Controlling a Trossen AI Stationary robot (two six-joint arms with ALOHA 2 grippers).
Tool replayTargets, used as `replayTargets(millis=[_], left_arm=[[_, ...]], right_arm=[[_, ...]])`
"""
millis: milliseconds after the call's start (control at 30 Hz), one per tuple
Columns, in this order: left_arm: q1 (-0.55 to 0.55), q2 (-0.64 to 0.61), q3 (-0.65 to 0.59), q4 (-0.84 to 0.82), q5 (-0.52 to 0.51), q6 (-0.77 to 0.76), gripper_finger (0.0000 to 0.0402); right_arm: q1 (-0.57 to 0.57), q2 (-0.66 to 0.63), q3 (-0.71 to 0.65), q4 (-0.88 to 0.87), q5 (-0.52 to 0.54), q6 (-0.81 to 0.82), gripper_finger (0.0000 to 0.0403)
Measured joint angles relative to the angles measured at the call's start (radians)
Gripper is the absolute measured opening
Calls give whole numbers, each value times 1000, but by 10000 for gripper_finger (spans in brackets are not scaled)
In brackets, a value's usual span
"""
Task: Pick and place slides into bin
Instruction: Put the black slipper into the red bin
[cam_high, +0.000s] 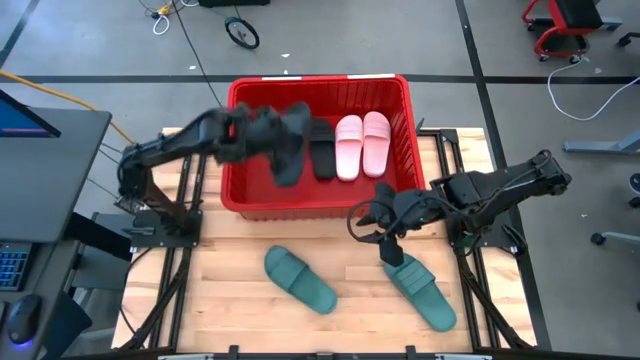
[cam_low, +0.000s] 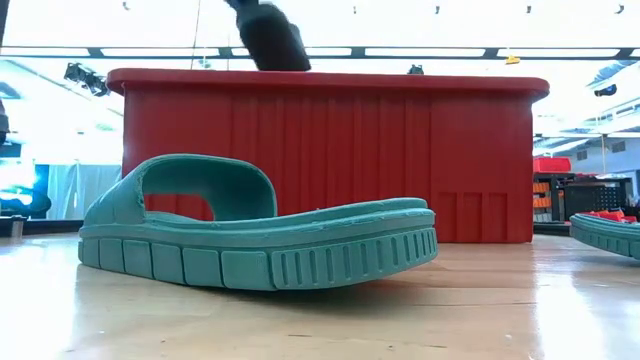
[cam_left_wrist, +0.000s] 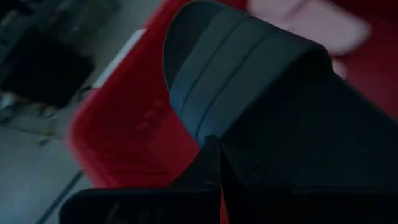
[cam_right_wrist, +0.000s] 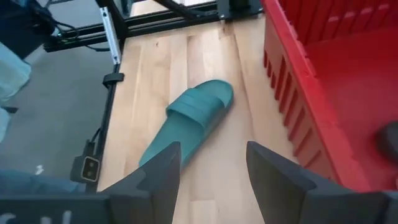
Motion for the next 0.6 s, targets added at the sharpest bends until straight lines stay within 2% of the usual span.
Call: replayTargets(millis=[233, 400, 600], left_arm=[[238, -1, -225, 199, 3, 182, 0], [325, 2, -453, 487, 22, 310, 0], [403, 2, -662, 769, 124, 360, 0]], right_arm=[[11, 0, 0, 0, 54, 48, 187], [11, 0, 0, 0, 102, 62, 187], [11, 0, 0, 0, 134, 66, 187]])
